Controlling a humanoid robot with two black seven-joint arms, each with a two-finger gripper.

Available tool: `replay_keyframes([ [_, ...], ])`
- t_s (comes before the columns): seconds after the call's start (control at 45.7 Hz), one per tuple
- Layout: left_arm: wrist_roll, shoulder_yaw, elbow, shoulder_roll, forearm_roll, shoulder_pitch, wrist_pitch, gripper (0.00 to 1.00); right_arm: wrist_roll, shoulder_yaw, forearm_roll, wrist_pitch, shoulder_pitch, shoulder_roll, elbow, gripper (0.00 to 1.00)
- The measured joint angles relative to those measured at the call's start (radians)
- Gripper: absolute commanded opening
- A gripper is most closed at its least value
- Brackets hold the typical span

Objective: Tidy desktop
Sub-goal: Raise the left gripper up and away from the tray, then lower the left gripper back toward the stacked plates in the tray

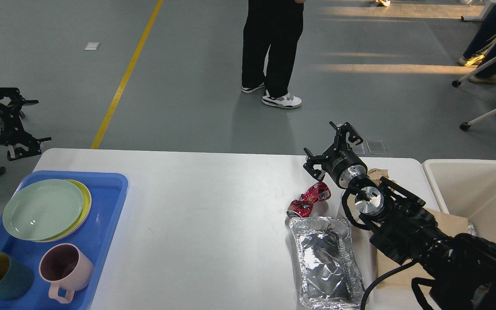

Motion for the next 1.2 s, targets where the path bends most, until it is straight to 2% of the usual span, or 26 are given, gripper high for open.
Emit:
replay_keyframes([
  [0.109,-0.019,-0.001,0.032,-0.028,0.014,0.000,0.001,0.90,0.000,0.000,0.000,0.000,0.000,0.000,0.000,1.00],
  [0.328,-0.151,-0.001,0.046,-0.054,0.083,0.001,0.002,0.90,0.000,0.000,0.000,0.000,0.000,0.000,0.000,1.00],
  [0.569,-0.226,0.002,0.046,-0.087,0.105,0.005,0.002,0.90,0.000,0.000,0.000,0.000,0.000,0.000,0.000,1.00],
  [0.657,-0.280,0.005,0.046,-0.091,0.128,0.019,0.002,0.90,0.000,0.000,0.000,0.000,0.001,0.000,0.000,1.00],
  [0.81,-0.419,0.005,0.047,-0.089,0.164,0.053,0.002,0.91,0.000,0.000,0.000,0.000,0.001,0.000,0.000,1.00],
  [0.876,-0.459,0.005,0.047,-0.089,0.167,0.068,0.001,0.92,0.000,0.000,0.000,0.000,0.001,0.000,0.000,1.00],
  [0.985,-0.497,0.003,0.047,-0.093,0.168,0.093,0.001,0.94,0.000,0.000,0.000,0.000,0.001,0.000,0.000,1.00],
  [1.204,-0.535,0.000,0.047,-0.113,0.168,0.125,0.001,0.96,0.000,0.000,0.000,0.000,0.001,0.000,0.000,1.00],
])
